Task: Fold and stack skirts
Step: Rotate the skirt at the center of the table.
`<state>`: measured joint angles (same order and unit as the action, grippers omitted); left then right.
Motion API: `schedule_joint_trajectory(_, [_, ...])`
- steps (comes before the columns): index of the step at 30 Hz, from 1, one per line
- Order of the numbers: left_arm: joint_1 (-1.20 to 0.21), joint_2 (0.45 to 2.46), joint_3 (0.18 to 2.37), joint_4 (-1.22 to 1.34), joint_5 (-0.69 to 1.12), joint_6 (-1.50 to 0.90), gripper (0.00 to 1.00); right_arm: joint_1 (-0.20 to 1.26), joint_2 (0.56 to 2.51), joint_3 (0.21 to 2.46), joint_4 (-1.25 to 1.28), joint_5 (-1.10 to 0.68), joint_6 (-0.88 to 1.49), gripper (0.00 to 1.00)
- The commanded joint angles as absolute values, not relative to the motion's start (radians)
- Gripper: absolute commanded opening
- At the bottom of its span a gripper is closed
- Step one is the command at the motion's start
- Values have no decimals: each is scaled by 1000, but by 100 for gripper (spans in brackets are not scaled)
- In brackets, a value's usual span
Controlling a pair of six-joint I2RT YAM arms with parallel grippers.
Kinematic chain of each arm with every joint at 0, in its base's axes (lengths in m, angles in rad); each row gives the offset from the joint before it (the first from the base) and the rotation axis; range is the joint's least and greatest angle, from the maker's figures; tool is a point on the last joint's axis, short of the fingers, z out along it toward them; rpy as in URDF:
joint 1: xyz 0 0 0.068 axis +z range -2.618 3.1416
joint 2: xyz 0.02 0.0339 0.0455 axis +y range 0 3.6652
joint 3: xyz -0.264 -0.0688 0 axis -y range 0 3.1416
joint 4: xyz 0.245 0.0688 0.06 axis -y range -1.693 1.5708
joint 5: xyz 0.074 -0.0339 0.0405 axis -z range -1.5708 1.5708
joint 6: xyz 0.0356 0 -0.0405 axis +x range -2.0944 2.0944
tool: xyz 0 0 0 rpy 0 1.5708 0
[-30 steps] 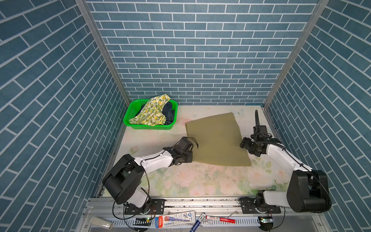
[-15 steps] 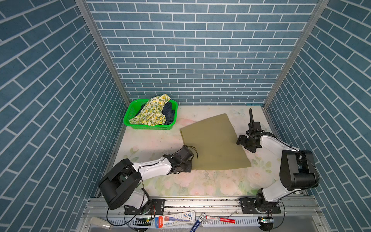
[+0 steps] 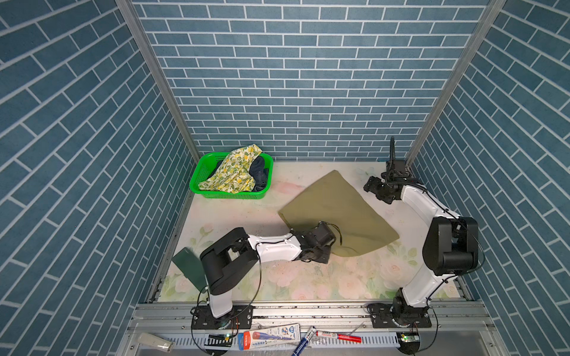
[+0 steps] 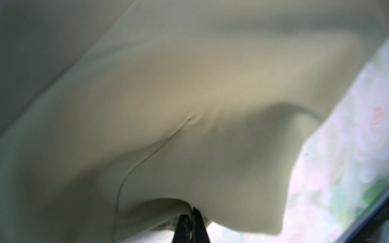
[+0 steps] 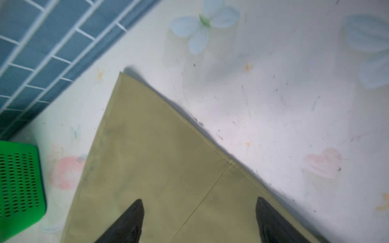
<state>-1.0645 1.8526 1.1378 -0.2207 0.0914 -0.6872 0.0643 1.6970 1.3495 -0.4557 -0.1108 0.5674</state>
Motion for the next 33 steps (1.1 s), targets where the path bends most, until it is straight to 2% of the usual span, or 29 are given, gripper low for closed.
schedule_joint_trajectory(1, [-1092,1905,1249,-267,146,-627,8,40,1587,1367,-517,-54,549,84])
schedule_joint_trajectory(3, [-1100,1905,1270,-280,166,-608,18,28,1535,1336,-528,-39,551,84])
schedule_joint_trajectory(4, [-1100,1887,1258,-281,171,-602,30,23,1507,1316,-532,-35,553,84])
schedule_joint_trajectory(5, [-1100,1857,1231,-278,171,-596,45,20,1482,1298,-537,-29,555,84])
schedule_joint_trajectory(7, [-1099,1790,1173,-287,158,-583,67,19,1443,1269,-547,-26,559,85])
schedule_joint_trajectory(8, [-1099,1748,1139,-297,151,-574,74,19,1426,1253,-553,-29,562,85])
schedule_joint_trajectory(11, [-1096,1609,1035,-337,98,-564,85,19,1384,1199,-564,-32,579,85])
schedule_joint_trajectory(14, [-1065,1484,962,-379,32,-563,88,19,1338,1123,-565,-22,606,85])
schedule_joint_trajectory(18, [-954,1418,931,-412,-15,-552,87,20,1302,1033,-593,11,653,84])
schedule_joint_trajectory(25, [-798,1485,1002,-452,-174,-468,87,20,1306,914,-603,-17,713,83])
schedule_joint_trajectory(33, [-698,1625,1045,-391,-167,-423,85,19,1300,813,-582,-45,750,82])
